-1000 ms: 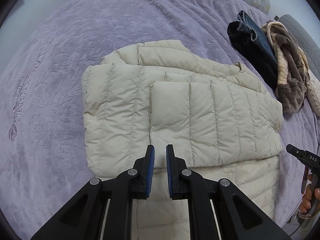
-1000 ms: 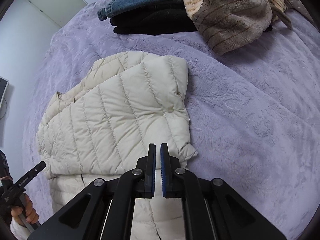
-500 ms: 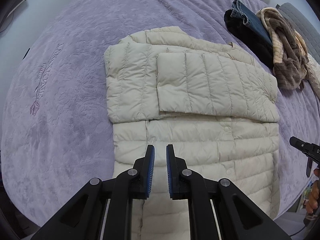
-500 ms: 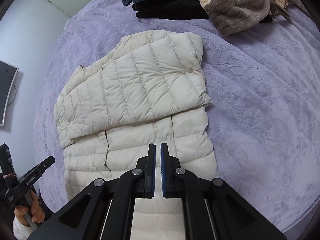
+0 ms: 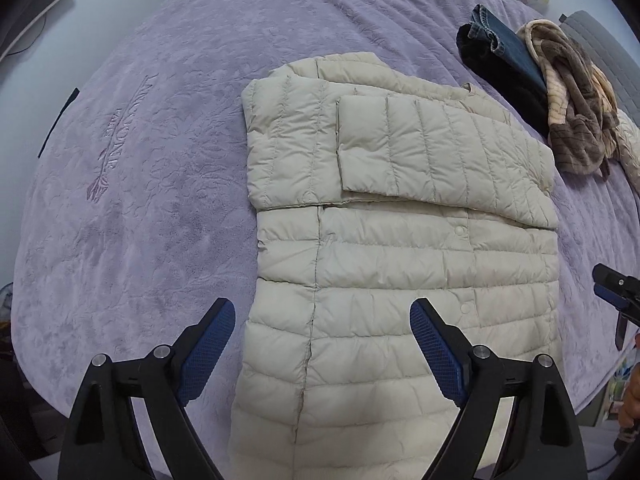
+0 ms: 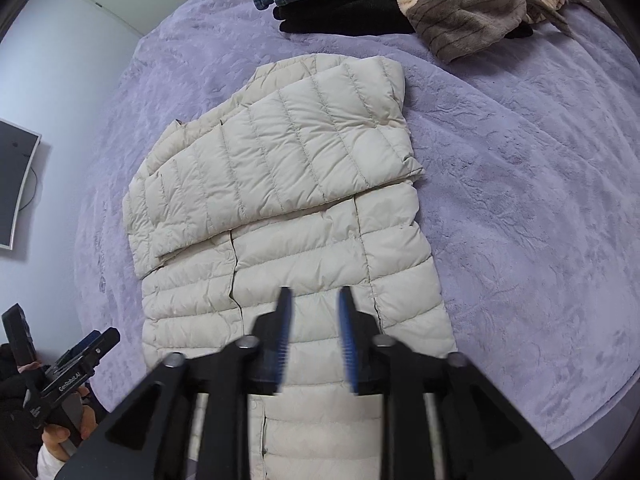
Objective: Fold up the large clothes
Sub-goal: 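Move both grippers open to the jacket hem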
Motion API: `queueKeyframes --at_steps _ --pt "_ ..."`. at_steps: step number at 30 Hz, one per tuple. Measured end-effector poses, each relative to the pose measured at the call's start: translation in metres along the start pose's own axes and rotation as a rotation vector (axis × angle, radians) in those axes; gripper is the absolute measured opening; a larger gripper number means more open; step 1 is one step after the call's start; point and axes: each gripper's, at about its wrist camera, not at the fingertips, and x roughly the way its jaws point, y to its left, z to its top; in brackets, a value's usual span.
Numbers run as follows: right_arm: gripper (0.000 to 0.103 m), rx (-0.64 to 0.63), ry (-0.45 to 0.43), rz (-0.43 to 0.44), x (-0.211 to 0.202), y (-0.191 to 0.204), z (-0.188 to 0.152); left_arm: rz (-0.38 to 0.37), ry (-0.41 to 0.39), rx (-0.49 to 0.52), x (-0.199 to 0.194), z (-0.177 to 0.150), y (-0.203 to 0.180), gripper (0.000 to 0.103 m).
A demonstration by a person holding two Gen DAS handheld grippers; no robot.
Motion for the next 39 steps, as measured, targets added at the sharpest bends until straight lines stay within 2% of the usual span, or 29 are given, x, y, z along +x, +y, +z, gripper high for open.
queueKeyframes --at_steps 1,6,9,11,21,27,39 --pt "0.079 -0.003 -0.015 -0.002 -0.003 0.001 -0.001 0.004 0.000 -0.001 -0.001 -0.001 0.001 0.089" --pt "0.080 -0.009 -0.023 0.002 -0.012 0.004 -0.006 0.005 0.011 0.001 -0.003 -0.008 0.006 0.089" --pt "0.090 -0.010 -0.021 -0.004 -0.014 0.004 -0.010 0.019 0.018 0.007 -0.003 -0.012 0.007 0.089" --pt "0.103 -0.009 -0.017 0.007 -0.015 0.002 -0.013 0.025 0.020 0.005 -0.003 -0.015 0.008 0.089" --pt "0.103 0.044 -0.003 0.043 -0.015 -0.014 -0.032 0.030 0.056 0.019 0.001 -0.029 0.016 0.089" --pt "0.103 0.094 0.066 0.051 -0.011 -0.029 -0.039 -0.006 0.119 0.009 0.014 -0.043 0.030 0.089" --pt "0.103 0.232 0.204 0.042 0.009 -0.092 -0.078 -0.182 0.333 -0.048 0.060 -0.092 0.079 0.089"
